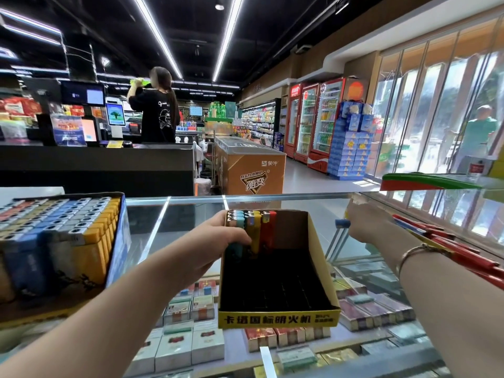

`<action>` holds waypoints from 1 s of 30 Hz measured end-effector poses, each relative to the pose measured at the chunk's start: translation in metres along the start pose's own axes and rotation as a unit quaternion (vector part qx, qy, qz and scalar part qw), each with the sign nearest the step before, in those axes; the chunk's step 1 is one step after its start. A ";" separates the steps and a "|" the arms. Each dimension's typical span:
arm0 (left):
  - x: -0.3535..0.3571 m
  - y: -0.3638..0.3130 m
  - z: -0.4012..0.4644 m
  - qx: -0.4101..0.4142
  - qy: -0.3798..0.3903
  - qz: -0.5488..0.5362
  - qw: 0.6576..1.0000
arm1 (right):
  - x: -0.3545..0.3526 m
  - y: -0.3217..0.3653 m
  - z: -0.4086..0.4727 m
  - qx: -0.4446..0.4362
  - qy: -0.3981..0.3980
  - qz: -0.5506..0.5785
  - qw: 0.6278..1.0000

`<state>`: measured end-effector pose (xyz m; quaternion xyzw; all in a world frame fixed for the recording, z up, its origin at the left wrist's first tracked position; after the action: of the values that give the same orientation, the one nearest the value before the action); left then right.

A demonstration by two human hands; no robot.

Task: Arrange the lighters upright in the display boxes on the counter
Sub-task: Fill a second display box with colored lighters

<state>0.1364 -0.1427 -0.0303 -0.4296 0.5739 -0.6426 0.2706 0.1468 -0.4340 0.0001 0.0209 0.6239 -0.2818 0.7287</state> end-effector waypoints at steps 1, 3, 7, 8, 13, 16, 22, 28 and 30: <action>0.000 0.000 0.000 0.002 -0.001 0.001 1.000 | 0.001 -0.001 0.002 0.002 0.000 0.006 1.000; 0.000 -0.001 0.001 0.005 -0.002 0.003 1.000 | 0.002 -0.002 0.005 0.005 0.002 0.019 1.000; 0.002 -0.004 0.002 0.005 0.003 0.003 1.000 | 0.009 0.000 0.011 0.001 0.035 0.055 0.998; 0.002 -0.004 0.002 0.002 0.004 0.003 1.000 | 0.010 -0.001 0.012 0.007 0.043 0.067 0.997; 0.000 -0.002 0.006 -0.012 0.004 -0.001 1.000 | 0.009 -0.006 0.010 0.065 0.019 0.102 0.993; 0.000 -0.001 0.006 -0.014 0.007 0.002 1.000 | 0.002 -0.002 0.005 0.081 -0.023 0.088 0.993; 0.003 -0.007 0.001 -0.005 0.012 0.029 1.000 | -0.012 0.019 0.000 0.011 -0.076 -0.019 0.997; 0.010 -0.026 -0.006 0.047 0.006 0.123 0.991 | -0.018 0.025 -0.004 -0.028 -0.116 0.033 0.992; 0.011 -0.029 -0.008 0.056 0.005 0.151 0.987 | -0.033 0.029 -0.011 -0.032 -0.173 0.039 0.984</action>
<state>0.1283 -0.1424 0.0004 -0.3193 0.5962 -0.6277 0.3854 0.1478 -0.3930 0.0185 -0.0272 0.4955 -0.2329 0.8363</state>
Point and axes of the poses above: each hand's wrist, its own z-axis towards the middle knuckle, its own x-axis out of the palm, y = z × x, the point moved 9 cm from there along z, towards the middle knuckle, and after that the axes turned 14 degrees about -z, right-handed, at the moved point
